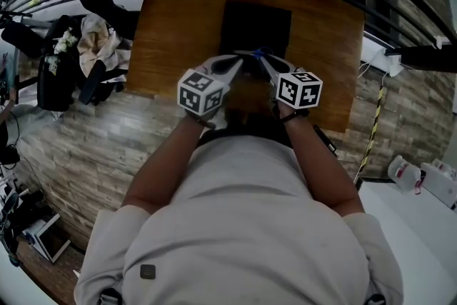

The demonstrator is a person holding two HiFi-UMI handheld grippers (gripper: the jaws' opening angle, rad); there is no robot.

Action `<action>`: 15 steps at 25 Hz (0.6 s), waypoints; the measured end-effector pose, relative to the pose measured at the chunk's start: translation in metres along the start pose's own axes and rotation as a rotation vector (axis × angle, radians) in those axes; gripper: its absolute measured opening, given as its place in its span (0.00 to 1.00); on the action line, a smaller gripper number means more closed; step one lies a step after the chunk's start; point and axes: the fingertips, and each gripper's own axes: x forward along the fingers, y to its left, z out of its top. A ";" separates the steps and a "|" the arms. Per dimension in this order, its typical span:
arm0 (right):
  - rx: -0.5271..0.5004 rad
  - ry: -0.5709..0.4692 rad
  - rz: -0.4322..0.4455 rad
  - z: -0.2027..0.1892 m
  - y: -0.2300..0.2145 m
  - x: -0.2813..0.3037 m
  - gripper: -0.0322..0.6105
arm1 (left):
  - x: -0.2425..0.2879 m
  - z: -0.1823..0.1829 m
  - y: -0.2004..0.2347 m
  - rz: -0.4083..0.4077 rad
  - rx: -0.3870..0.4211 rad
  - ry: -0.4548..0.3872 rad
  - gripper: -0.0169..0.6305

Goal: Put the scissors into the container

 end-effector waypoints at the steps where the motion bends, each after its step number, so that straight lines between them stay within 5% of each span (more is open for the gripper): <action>1: -0.014 -0.007 0.004 0.002 0.007 -0.003 0.09 | -0.004 0.004 -0.003 -0.003 0.007 -0.006 0.03; 15: -0.199 -0.132 0.038 0.048 0.093 -0.053 0.06 | -0.056 0.062 -0.044 -0.043 0.095 -0.095 0.03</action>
